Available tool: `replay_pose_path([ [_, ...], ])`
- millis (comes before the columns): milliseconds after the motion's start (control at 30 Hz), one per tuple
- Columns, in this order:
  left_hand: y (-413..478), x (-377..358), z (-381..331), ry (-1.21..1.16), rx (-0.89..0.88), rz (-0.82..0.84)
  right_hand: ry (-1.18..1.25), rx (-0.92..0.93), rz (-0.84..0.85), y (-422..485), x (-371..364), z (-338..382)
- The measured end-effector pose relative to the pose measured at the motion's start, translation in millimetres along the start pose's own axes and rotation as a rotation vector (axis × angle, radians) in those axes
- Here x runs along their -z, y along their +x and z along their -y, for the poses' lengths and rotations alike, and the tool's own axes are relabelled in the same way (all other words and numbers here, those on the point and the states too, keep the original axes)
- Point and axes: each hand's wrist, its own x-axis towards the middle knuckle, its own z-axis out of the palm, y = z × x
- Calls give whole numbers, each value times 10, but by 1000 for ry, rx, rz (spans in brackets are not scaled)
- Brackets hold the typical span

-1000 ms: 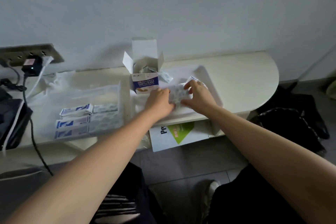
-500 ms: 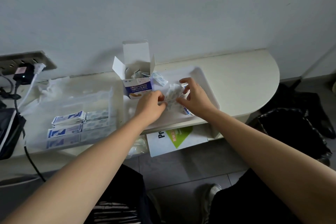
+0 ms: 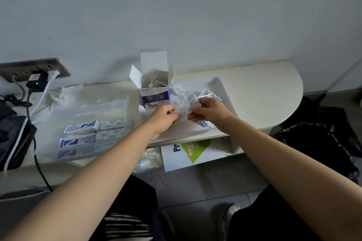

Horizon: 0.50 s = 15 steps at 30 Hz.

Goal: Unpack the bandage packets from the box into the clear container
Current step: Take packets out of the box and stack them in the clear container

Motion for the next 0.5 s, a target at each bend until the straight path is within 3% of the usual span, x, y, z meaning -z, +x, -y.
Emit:
replay_pose_path([
  [100, 8, 11, 38, 102, -8, -12, 4, -30, 40, -2, -12, 1],
  [333, 23, 98, 41, 773, -234, -141, -209, 40, -36, 14, -21, -25],
  [500, -7, 107, 87, 863, -294, -193, -539, 130, -30, 23, -107, -76],
])
